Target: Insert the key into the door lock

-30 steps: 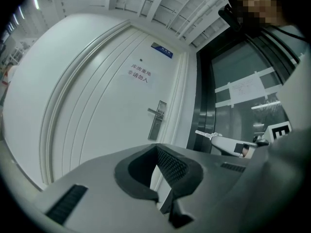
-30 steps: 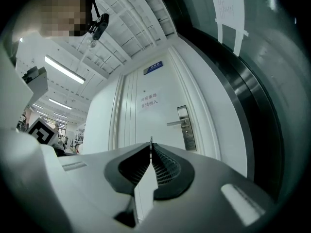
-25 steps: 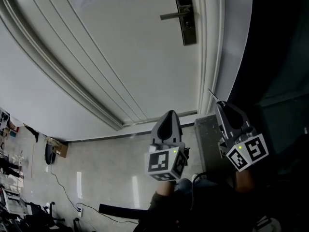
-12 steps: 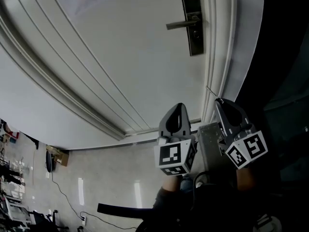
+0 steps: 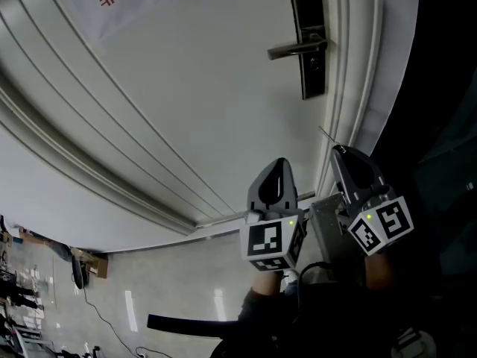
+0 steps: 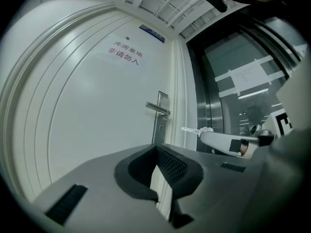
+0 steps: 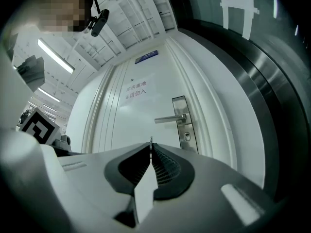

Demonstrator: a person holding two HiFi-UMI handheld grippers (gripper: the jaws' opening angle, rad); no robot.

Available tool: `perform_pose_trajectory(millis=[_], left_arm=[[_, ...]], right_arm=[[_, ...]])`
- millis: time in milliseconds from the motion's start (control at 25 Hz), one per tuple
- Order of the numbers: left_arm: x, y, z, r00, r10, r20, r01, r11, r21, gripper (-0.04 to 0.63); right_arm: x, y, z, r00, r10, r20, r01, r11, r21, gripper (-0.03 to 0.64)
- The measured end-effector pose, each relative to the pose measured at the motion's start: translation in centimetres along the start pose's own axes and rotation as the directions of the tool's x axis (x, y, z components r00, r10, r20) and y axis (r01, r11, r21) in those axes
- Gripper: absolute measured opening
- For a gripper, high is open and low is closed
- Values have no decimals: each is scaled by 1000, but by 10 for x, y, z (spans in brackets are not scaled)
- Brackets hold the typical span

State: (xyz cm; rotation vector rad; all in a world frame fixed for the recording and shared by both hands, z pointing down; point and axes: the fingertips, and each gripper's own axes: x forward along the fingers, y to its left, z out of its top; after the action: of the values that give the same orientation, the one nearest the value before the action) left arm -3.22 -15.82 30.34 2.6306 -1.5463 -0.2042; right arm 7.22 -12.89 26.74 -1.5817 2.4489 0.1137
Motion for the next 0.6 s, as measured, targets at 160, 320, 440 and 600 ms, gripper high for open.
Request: perform_pose_trajectory(millis=[160, 320, 440, 600], left_arm=[[11, 12, -4, 1000, -23, -7, 23, 1000, -21, 0], [26, 13, -5, 999, -51, -10, 50, 997, -66, 0], [39, 16, -7, 999, -53, -12, 52, 996, -76, 0], [64, 20, -6, 999, -44, -8, 44, 996, -73, 0]], right_arm=[[15, -3, -6, 1000, -25, -2, 25, 999, -21, 11], [27, -13, -9, 999, -42, -6, 42, 998, -39, 11], [39, -25, -10, 999, -47, -10, 46, 996, -77, 11], [60, -49, -7, 999, -44, -4, 43, 990, -137, 11]])
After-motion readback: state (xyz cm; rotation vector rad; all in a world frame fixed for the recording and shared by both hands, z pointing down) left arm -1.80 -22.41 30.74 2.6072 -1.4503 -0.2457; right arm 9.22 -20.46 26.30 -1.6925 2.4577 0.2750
